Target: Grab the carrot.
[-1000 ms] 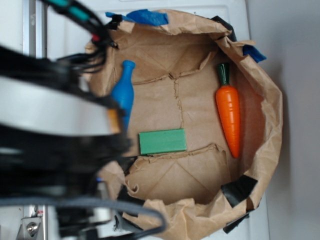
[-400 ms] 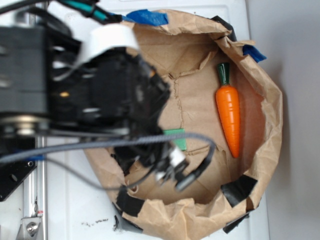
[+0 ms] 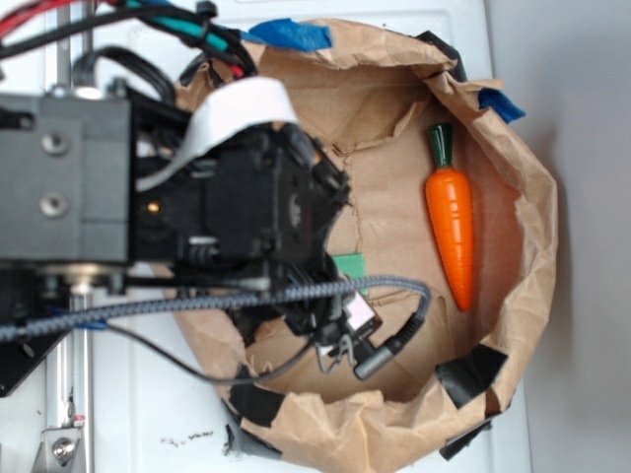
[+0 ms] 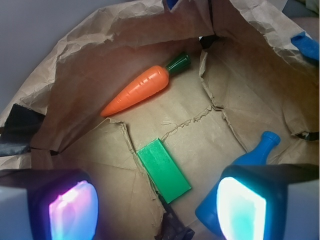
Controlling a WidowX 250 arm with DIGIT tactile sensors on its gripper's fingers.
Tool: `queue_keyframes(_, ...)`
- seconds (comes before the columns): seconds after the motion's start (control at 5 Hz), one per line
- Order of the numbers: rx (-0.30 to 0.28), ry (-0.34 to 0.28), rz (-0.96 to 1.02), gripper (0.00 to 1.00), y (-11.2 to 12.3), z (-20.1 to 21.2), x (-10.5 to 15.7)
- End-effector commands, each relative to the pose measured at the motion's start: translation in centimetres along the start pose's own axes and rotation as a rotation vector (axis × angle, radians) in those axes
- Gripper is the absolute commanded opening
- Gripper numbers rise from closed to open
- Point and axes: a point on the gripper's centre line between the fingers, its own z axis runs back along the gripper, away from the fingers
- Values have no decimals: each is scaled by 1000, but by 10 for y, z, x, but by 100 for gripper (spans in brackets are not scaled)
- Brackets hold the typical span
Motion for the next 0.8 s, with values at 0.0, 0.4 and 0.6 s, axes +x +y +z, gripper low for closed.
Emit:
queue_keyframes(0.0, -48, -63, 64, 100, -1, -6, 15)
queue_keyframes(0.4, -47, -113, 153, 100, -5, -55, 28)
queue_keyframes(0.6, -26, -127, 188, 100, -4, -70, 36)
